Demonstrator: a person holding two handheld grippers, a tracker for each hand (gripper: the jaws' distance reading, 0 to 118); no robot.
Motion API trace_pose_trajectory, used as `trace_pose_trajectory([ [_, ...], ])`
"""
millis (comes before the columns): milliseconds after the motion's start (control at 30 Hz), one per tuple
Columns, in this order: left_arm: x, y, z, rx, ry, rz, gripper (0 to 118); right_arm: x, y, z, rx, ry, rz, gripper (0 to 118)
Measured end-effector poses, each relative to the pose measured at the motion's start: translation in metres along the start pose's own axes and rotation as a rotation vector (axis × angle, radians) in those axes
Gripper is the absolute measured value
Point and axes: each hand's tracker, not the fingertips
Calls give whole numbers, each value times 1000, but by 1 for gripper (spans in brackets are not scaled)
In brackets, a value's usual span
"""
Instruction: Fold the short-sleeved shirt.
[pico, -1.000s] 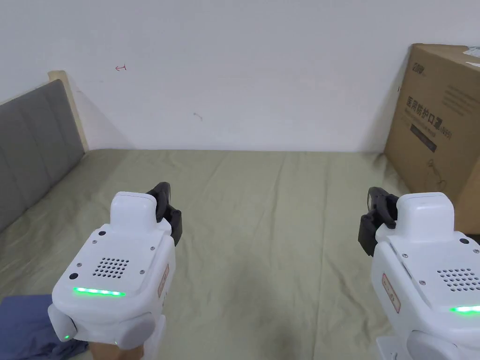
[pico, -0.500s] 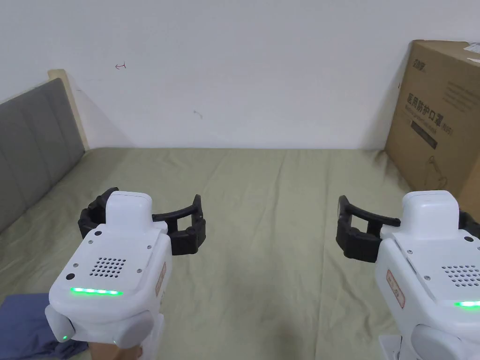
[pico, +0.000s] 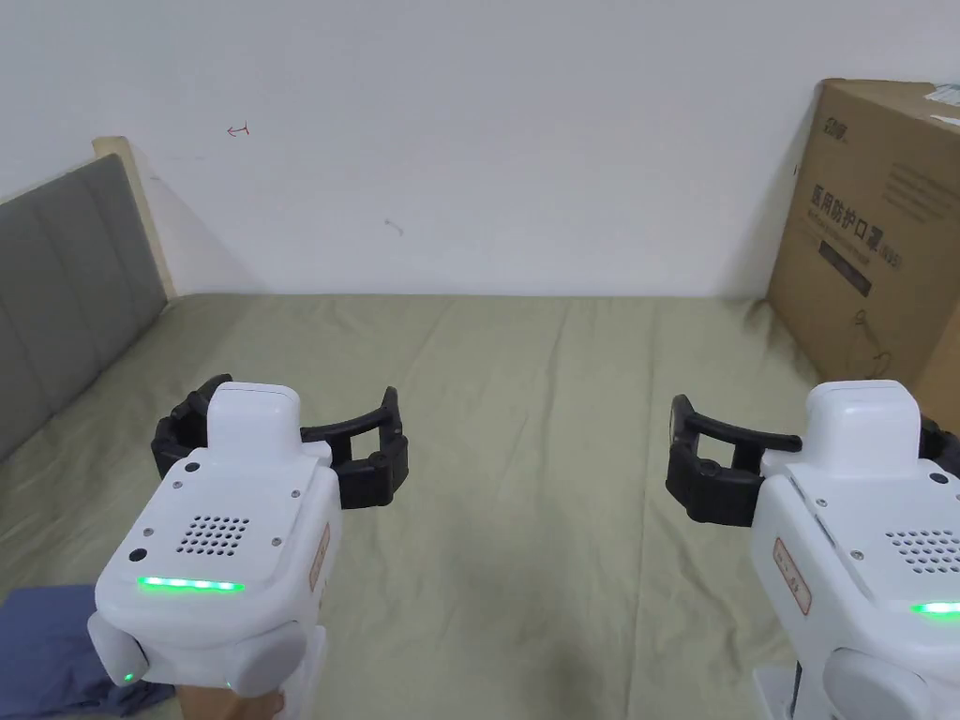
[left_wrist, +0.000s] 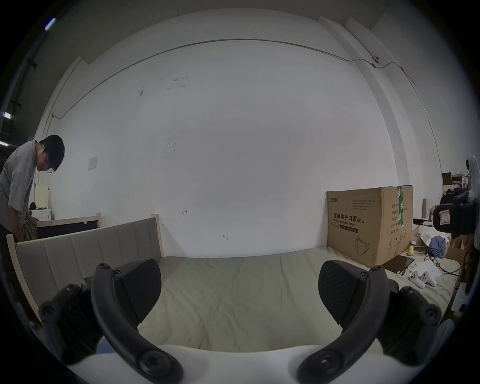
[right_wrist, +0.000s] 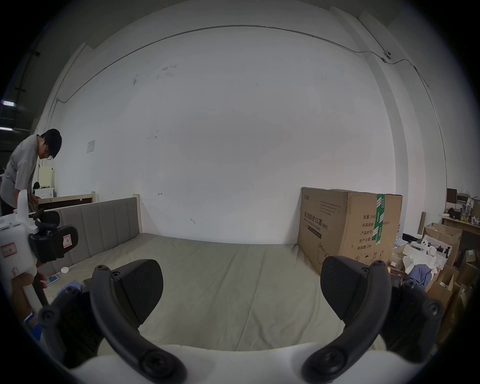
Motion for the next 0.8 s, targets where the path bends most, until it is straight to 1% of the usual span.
trace_pose_trajectory([
  [200,2,-1,2,4,-4,-21,118,-2,4,3,4,-4,1,118],
  [800,1,0,4,8,-6,-15,118,-2,5,4,12,-10,1,118],
])
